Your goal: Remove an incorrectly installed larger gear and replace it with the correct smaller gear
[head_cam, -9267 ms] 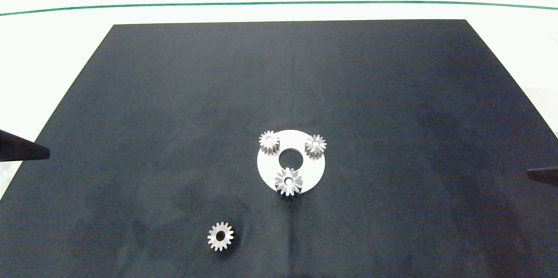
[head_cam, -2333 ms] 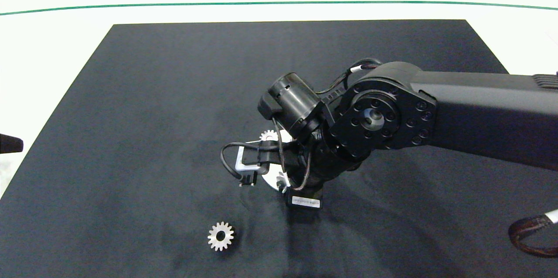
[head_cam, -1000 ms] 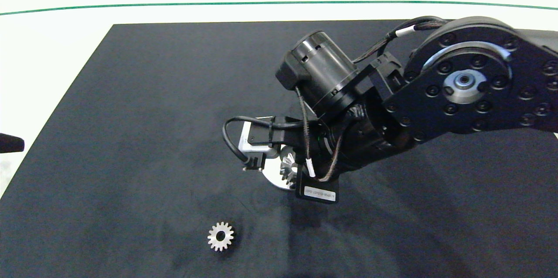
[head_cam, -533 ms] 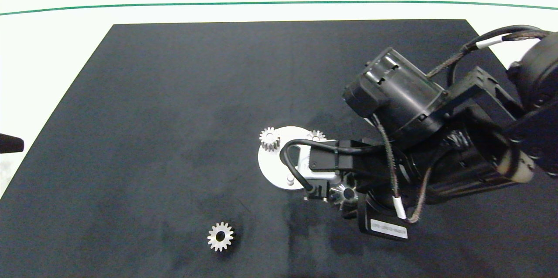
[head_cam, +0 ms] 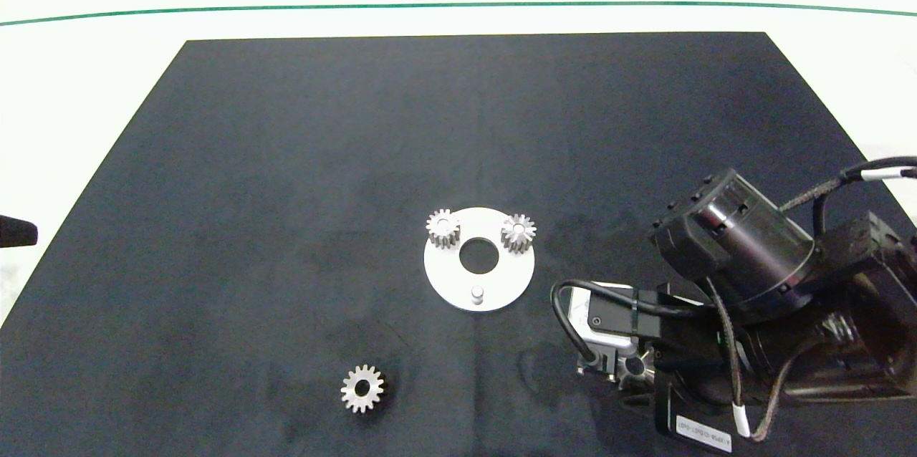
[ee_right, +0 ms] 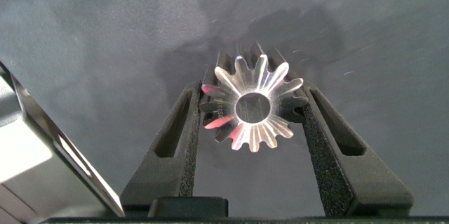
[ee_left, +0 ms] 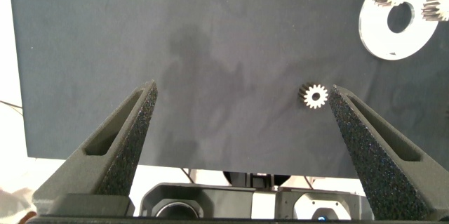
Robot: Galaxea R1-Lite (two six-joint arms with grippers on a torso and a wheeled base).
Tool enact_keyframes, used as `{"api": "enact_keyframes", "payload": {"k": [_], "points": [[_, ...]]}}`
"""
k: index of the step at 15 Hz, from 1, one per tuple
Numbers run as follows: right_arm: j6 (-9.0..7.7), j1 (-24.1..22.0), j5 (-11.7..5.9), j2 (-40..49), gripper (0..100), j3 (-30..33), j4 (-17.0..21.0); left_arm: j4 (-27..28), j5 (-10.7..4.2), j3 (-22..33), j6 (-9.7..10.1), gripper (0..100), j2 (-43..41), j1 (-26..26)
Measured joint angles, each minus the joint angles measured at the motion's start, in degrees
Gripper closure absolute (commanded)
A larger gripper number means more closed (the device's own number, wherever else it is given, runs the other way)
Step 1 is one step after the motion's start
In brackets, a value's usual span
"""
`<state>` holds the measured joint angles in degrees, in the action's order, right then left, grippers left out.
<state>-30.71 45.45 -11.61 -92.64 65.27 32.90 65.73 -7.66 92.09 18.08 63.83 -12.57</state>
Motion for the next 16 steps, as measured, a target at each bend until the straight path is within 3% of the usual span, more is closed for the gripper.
{"api": "enact_keyframes", "payload": {"k": [1,5,8,13,16], "points": [[1.39,-0.2,0.11,0.4,87,-2.2,-2.0,0.0,-0.02,0.0,0.0,0,0.0,0.0],[2.0,-0.3,0.34,1.0,87,-6.2,-2.6,0.0,-0.02,0.0,0.0,0,-0.1,0.1],[4.14,-0.5,0.34,1.0,87,-7.7,-4.1,0.0,-0.02,0.1,-0.02,0,-0.1,0.1],[4.47,-1.5,-0.18,0.6,87,-12.3,-12.2,0.0,0.0,0.0,0.0,0,-0.2,0.1],[4.43,-1.8,-0.29,0.5,87,-13.0,-12.3,0.0,0.0,0.0,0.0,0,-0.2,0.0]]}}
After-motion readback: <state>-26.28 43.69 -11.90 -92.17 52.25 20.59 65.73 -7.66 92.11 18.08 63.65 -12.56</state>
